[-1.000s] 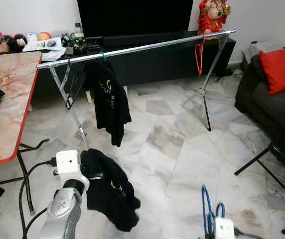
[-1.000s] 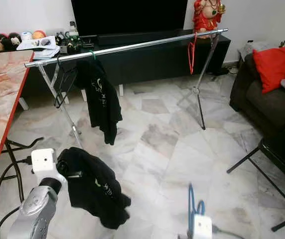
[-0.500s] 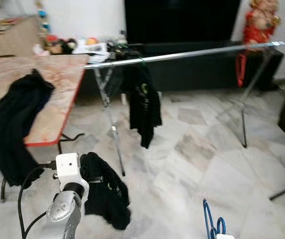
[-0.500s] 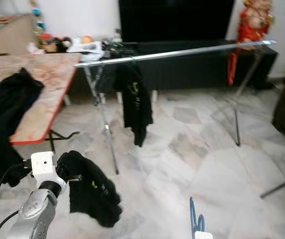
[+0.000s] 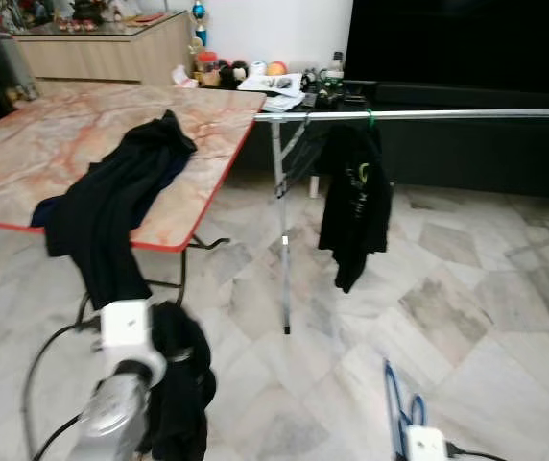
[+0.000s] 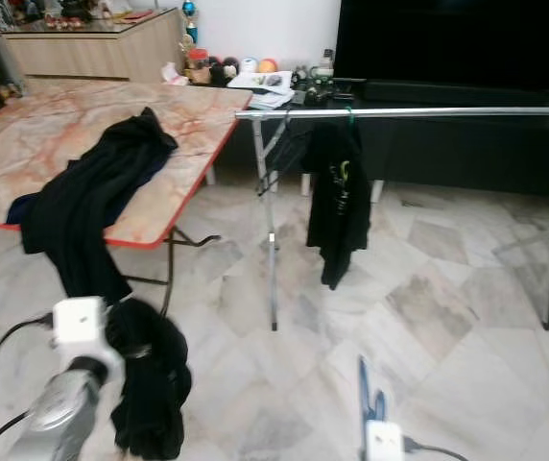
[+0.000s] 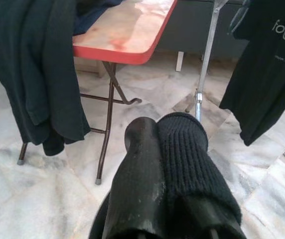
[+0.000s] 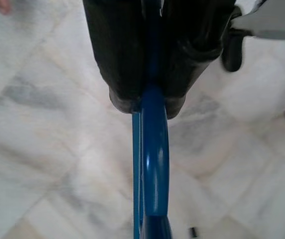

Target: Hang hanger

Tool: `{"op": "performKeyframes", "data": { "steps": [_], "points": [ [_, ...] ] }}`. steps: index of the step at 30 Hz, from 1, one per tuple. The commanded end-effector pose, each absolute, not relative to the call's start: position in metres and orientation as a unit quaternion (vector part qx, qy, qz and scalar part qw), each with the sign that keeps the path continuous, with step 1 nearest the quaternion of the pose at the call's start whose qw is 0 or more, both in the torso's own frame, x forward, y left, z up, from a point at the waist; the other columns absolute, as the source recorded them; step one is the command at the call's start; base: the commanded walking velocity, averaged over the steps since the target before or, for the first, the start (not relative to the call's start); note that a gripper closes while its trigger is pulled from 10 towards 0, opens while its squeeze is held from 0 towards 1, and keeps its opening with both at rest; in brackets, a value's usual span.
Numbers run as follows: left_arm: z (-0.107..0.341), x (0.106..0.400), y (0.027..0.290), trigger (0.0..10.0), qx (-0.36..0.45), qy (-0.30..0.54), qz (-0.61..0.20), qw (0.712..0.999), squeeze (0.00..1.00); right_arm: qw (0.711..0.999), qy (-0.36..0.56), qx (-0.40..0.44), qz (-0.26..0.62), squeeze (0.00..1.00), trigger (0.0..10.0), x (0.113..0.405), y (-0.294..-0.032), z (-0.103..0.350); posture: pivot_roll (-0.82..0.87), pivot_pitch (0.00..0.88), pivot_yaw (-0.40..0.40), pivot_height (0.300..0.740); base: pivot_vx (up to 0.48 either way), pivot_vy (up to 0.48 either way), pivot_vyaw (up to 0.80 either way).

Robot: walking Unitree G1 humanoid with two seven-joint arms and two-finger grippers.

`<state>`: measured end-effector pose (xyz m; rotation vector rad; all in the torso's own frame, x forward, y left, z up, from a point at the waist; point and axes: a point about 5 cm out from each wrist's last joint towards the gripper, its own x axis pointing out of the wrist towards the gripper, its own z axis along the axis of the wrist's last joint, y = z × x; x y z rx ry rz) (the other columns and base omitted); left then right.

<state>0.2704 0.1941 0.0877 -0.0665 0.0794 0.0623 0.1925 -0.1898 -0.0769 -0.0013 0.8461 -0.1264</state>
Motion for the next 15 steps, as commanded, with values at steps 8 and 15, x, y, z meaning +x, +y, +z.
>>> {"op": "performKeyframes", "data": {
  "steps": [8, 15],
  "points": [
    [0.1, 0.274, 0.191, 10.0, -0.03, 0.017, 0.019, 0.999, 0.0, 0.895, 0.441, 0.014, -0.072, 0.0, 10.0, 0.169, -0.192, -0.088, 0.0, 0.046, 0.054, 0.74, 0.0, 0.0, 0.0],
    [0.101, 0.274, 0.19, 10.0, -0.033, 0.018, 0.019, 0.999, 0.0, 0.894, 0.442, 0.016, -0.067, 0.0, 10.0, 0.169, -0.19, -0.088, 0.0, 0.048, 0.055, 0.74, 0.0, 0.0, 0.0]
  ]
}}
